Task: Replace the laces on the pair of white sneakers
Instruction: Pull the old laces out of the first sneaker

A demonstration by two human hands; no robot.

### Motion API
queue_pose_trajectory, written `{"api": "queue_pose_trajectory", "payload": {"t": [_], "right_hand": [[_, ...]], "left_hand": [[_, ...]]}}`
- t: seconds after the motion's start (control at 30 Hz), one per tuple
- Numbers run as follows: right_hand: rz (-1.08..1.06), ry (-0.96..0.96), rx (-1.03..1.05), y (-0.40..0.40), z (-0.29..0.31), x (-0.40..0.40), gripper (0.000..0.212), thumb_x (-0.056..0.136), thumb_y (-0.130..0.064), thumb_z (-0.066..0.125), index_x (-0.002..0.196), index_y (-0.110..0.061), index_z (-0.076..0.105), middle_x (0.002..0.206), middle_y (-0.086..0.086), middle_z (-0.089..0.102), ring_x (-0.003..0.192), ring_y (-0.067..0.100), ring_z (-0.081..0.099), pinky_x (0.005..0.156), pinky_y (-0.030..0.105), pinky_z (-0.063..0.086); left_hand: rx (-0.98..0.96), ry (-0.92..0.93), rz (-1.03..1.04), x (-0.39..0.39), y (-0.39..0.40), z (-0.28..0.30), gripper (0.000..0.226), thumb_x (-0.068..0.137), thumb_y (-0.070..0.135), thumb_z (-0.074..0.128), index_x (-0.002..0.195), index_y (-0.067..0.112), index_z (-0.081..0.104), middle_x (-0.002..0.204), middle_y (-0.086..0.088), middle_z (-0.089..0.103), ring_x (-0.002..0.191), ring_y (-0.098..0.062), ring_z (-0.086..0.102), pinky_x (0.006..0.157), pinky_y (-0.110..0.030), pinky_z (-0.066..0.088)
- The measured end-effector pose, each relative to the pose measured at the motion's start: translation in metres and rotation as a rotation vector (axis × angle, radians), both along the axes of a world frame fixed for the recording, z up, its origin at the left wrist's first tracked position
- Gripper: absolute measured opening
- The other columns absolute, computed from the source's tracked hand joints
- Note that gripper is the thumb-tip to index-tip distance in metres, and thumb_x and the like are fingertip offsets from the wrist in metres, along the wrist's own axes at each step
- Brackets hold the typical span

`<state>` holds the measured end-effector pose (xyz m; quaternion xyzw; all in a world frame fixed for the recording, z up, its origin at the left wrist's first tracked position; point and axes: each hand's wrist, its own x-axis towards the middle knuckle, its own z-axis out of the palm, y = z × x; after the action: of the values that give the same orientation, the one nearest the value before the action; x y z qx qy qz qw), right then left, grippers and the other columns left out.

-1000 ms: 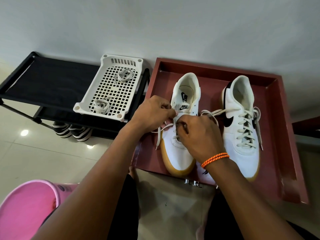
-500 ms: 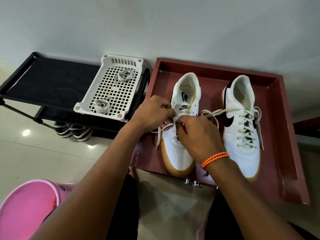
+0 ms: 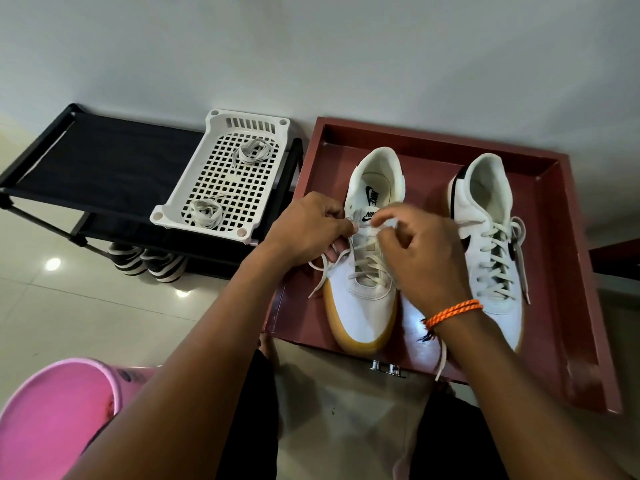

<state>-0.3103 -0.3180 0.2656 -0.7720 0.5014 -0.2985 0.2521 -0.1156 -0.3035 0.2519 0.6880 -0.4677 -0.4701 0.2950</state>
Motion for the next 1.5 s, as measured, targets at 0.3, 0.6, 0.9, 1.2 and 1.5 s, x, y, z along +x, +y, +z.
{"api": "queue_pose_trajectory", "payload": {"t": [0.3,0.6,0.9,1.2,1.5], "right_hand": [[0.088,0.129,0.06,0.004,-0.011,0.007,0.017,0.089,-0.031,0.062,0.08,-0.022,0.073,0.057,-0.011,0.058,0.063,0.017,0.06,0.064,0.039,0.054],[0.009,0.042,0.006,0.0,-0.007,0.002,0.02,0.087,-0.026,0.06,0.092,-0.023,0.08,0.049,-0.012,0.047,0.052,0.008,0.046,0.058,0.032,0.048],[0.06,-0.008,0.115,-0.003,-0.007,0.003,0.027,0.081,-0.036,0.056,0.071,-0.018,0.074,0.055,-0.006,0.062,0.054,0.013,0.06,0.058,0.036,0.053],[0.049,0.058,0.043,0.004,-0.013,0.007,0.031,0.086,-0.035,0.055,0.097,-0.023,0.081,0.06,-0.007,0.065,0.062,0.019,0.061,0.066,0.035,0.055],[0.046,-0.125,0.167,-0.006,-0.016,0.003,0.029,0.081,-0.032,0.058,0.066,-0.013,0.074,0.057,0.003,0.067,0.056,0.023,0.064,0.057,0.04,0.053]], "left_hand": [[0.008,0.002,0.006,0.0,0.0,-0.001,0.019,0.096,0.012,0.072,0.083,-0.002,0.072,0.072,-0.015,0.077,0.072,-0.041,0.077,0.085,-0.063,0.063],[-0.019,-0.13,0.001,-0.002,0.002,0.007,0.023,0.096,0.025,0.076,0.079,0.01,0.076,0.074,-0.001,0.079,0.075,-0.026,0.078,0.087,-0.055,0.063],[-0.011,-0.055,0.004,-0.001,0.002,0.005,0.027,0.096,0.018,0.074,0.072,0.006,0.068,0.07,-0.009,0.076,0.067,-0.033,0.079,0.085,-0.06,0.063],[-0.006,-0.013,0.01,-0.001,0.002,0.002,0.023,0.097,0.014,0.072,0.08,-0.002,0.069,0.07,-0.013,0.076,0.067,-0.034,0.079,0.088,-0.059,0.062],[0.013,0.036,0.011,-0.002,0.001,0.004,0.022,0.098,0.007,0.071,0.08,-0.003,0.068,0.069,-0.018,0.074,0.067,-0.041,0.076,0.083,-0.062,0.063]]}}
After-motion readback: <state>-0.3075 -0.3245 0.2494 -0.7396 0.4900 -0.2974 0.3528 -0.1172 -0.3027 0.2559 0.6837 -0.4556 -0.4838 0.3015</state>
